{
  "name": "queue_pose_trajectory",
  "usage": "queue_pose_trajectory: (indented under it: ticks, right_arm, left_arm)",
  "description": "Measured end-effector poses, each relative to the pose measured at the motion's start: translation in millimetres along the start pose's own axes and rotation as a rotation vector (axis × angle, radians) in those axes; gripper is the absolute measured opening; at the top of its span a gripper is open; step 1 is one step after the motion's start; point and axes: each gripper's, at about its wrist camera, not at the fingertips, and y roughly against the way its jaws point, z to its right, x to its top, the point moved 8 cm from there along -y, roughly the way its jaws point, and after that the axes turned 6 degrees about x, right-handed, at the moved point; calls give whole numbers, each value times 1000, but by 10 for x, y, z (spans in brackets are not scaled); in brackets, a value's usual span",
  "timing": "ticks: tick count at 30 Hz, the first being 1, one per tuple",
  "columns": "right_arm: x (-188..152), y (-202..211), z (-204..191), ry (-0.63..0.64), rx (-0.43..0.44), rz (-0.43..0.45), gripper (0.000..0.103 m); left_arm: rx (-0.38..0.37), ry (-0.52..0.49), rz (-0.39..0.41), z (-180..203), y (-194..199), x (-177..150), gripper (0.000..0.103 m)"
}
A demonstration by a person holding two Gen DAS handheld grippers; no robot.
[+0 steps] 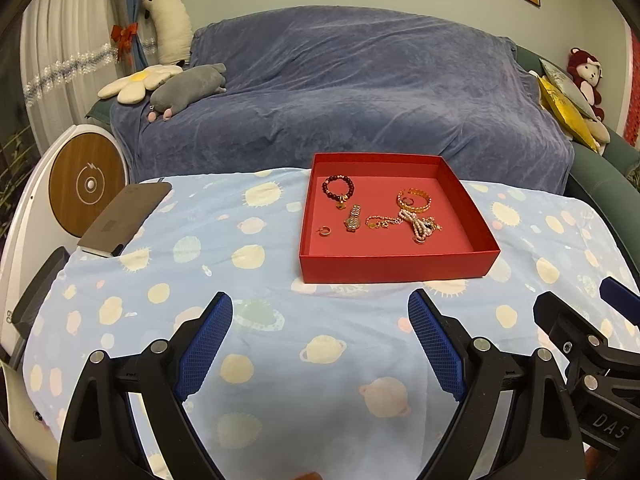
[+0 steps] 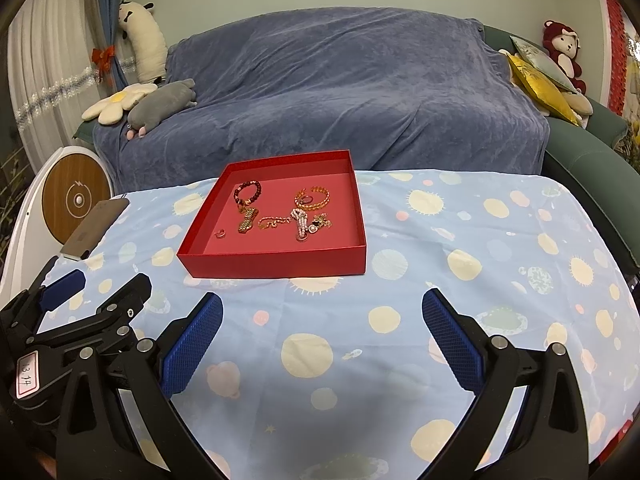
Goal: Organize jewelry
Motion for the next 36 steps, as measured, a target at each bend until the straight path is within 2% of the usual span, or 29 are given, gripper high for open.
queue_pose_trajectory:
  ticks: [15, 26, 36]
  right_arm:
    - [-4, 0, -5, 0, 2, 1, 98]
    - [-38, -20, -38, 24, -11, -8, 98]
    - [-48, -31, -29, 19, -8, -10, 98]
  left_arm:
    - [-8, 10, 1, -51, -8, -21, 87]
    - [39, 2, 29, -69, 12, -39, 88]
    - [49, 5, 39, -68, 25, -44, 88]
